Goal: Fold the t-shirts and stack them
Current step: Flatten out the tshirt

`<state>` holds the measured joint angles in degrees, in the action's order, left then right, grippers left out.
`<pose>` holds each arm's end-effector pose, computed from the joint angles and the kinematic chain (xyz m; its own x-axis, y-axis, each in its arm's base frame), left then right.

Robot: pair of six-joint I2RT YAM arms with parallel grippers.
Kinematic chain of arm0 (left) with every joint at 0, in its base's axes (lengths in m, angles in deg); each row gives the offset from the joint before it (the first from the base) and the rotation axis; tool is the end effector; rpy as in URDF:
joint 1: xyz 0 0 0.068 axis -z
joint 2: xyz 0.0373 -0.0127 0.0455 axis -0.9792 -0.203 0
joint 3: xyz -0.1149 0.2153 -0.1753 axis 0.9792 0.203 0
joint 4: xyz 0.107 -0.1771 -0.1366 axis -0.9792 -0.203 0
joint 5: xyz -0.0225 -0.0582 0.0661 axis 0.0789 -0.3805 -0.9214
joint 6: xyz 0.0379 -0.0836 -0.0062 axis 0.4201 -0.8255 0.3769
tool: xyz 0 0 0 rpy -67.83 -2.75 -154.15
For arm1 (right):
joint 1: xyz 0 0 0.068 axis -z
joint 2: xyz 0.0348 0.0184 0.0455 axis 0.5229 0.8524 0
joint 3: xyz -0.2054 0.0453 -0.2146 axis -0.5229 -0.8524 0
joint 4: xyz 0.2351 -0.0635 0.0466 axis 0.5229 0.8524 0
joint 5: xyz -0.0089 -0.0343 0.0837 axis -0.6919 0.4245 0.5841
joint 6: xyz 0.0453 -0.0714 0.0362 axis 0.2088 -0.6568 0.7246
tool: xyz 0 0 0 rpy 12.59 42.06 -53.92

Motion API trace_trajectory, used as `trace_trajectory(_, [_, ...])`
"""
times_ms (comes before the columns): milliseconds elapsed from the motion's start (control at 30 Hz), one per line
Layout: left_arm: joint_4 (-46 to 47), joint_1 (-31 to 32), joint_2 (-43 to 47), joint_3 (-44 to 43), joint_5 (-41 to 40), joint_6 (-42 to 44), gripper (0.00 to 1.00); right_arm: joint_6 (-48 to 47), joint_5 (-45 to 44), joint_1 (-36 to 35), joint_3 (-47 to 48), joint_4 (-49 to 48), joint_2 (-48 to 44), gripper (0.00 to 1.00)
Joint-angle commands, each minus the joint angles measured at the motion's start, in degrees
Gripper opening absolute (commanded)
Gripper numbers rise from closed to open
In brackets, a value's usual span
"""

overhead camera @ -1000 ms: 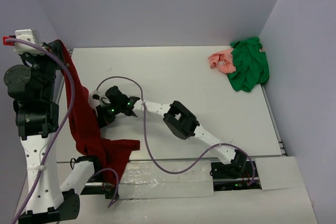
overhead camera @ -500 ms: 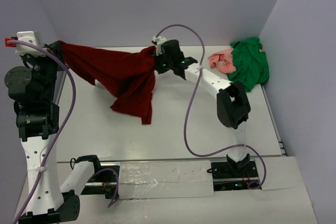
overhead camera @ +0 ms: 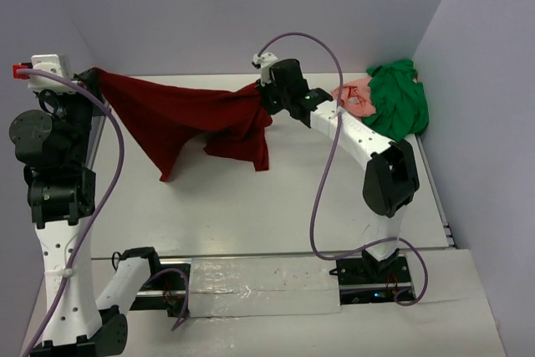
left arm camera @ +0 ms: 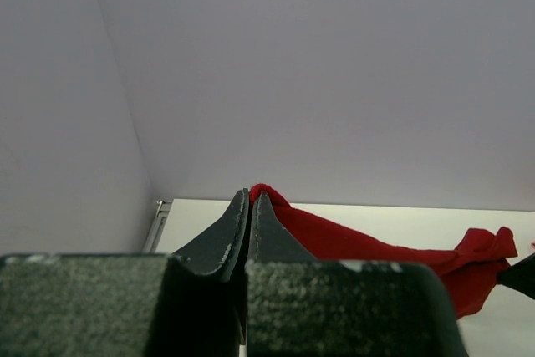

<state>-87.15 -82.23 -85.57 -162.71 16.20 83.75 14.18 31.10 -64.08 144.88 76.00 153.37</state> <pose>0.1562 0.0079 0.5281 0.2236 -0.0431 -0.9737 -0.0202 0.9986 -0.0489 0.3966 0.2606 0.3273 -0.3789 -0.3305 -0.8644 -0.6215 0.7830 -0.0269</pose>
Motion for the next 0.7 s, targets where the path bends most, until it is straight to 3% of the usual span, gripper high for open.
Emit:
trace_trajectory(0, [4.42,0.25,1.64,-0.33,-0.33,1.16,0.0,1.21,2.36,-0.93,0.64,3.64,-1.23,0.0])
trace_trajectory(300, [3.45,0.43,1.91,-0.42,-0.68,1.95,0.0,1.92,8.68,-6.29,-4.1,3.82,4.92,0.02])
trace_trajectory(333, [3.36,0.43,1.91,-0.42,-0.59,1.95,0.0,2.1,9.47,-6.38,-4.1,3.73,5.27,0.1])
trace_trajectory(367, [3.19,0.43,1.82,-0.42,-0.42,1.95,0.0,2.18,9.66,-6.64,-4.02,3.73,5.54,0.27])
trace_trajectory(467, [3.1,0.43,1.82,-0.33,-0.33,1.77,0.0,1.75,10.71,-6.82,-4.71,3.39,6.15,0.52])
trace_trajectory(667, [3.1,0.43,1.73,0.2,-0.07,1.34,0.0,-0.27,8.61,-7.43,-7.18,1.37,5.8,0.66])
